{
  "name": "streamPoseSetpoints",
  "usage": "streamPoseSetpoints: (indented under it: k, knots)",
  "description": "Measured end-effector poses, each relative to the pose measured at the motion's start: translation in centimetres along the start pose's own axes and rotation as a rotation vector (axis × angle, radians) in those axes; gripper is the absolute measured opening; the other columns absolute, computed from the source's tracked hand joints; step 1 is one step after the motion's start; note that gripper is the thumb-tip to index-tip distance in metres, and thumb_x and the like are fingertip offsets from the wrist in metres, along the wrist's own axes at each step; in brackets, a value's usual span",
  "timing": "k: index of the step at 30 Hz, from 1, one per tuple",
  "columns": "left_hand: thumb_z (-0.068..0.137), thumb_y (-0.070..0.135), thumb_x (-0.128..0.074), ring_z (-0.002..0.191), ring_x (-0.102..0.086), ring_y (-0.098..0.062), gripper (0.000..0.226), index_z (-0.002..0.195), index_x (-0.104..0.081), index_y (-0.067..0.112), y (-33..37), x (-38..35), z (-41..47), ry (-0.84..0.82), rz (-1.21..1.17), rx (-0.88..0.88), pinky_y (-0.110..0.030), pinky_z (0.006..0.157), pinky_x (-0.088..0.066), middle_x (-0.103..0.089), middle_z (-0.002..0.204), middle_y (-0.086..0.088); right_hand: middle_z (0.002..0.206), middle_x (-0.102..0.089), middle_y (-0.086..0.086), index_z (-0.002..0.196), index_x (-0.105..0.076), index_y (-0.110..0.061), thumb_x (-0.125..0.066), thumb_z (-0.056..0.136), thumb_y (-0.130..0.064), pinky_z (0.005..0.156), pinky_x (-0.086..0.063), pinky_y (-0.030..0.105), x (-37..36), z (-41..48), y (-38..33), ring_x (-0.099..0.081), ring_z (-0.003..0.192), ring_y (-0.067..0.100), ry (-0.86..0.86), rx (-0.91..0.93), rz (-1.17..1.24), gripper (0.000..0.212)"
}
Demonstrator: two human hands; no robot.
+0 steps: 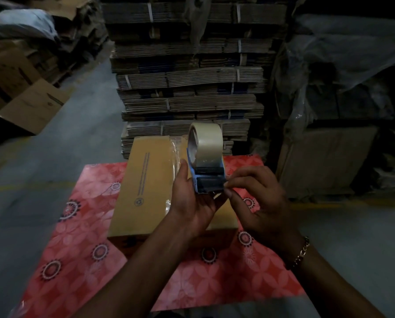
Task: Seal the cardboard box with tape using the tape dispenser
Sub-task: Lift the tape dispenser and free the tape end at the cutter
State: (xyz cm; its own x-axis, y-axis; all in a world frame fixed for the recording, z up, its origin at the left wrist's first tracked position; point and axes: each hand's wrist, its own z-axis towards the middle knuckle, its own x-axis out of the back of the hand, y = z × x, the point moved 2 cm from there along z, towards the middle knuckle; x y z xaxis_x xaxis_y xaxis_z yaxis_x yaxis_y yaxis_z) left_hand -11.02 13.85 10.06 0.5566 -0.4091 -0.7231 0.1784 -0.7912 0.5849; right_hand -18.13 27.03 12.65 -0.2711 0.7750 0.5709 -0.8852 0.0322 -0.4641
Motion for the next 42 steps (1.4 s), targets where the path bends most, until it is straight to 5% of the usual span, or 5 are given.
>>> streamPoseSetpoints:
  k: [6,18,26,31,42]
  knots:
    - [0.093,0.070,-0.037,0.096,-0.065,-0.024,0.076,0.134,-0.062,0.011,0.1,0.1,0.4,0.005,0.078,-0.061,-0.037,0.075,-0.056,-0.068,0.110,-0.012,0.093,-0.056,-0.010,0.091,-0.069,-0.021,-0.071,0.090,-0.017,0.070,-0.040,0.011,0.2,1.2,-0.2,-0.056,0.085,0.009,-0.166,-0.231,0.164,0.005]
    - [0.093,0.068,-0.037,0.131,-0.054,-0.043,0.074,0.137,-0.059,0.012,0.1,0.4,1.1,-0.023,0.071,-0.107,-0.054,0.100,-0.049,-0.058,0.140,-0.024,0.097,-0.063,-0.003,0.086,-0.064,-0.025,-0.063,0.093,-0.025,0.065,-0.039,0.019,1.1,3.2,-0.6,-0.055,0.077,0.002,-0.496,-0.537,0.297,0.007]
    - [0.082,0.066,-0.048,0.111,-0.062,-0.036,0.081,0.138,-0.057,0.008,0.1,0.3,1.0,-0.043,0.112,-0.133,-0.043,0.081,-0.058,-0.063,0.123,-0.021,0.083,-0.065,-0.008,0.090,-0.067,-0.019,-0.062,0.091,-0.020,0.059,-0.036,0.017,1.1,4.3,-0.4,-0.054,0.056,-0.013,-0.614,-0.611,0.247,0.006]
    - [0.082,0.063,-0.047,0.087,-0.071,-0.025,0.063,0.115,-0.071,0.015,-0.2,0.6,1.2,-0.081,0.152,-0.161,-0.039,0.072,-0.059,-0.073,0.101,-0.011,0.056,-0.063,-0.021,0.085,-0.070,-0.014,-0.070,0.088,-0.024,0.047,-0.035,0.014,0.8,4.7,0.1,-0.052,0.044,-0.010,-0.620,-0.652,0.237,0.010]
    - [0.096,0.060,-0.039,0.088,-0.069,-0.027,0.058,0.111,-0.073,0.016,-0.5,1.1,1.6,-0.065,0.132,-0.182,-0.043,0.079,-0.056,-0.072,0.099,-0.012,0.044,-0.056,-0.017,0.067,-0.062,-0.021,-0.080,0.082,-0.026,0.047,-0.032,0.018,0.1,4.3,0.4,-0.049,0.039,-0.004,-0.554,-0.740,0.332,0.024]
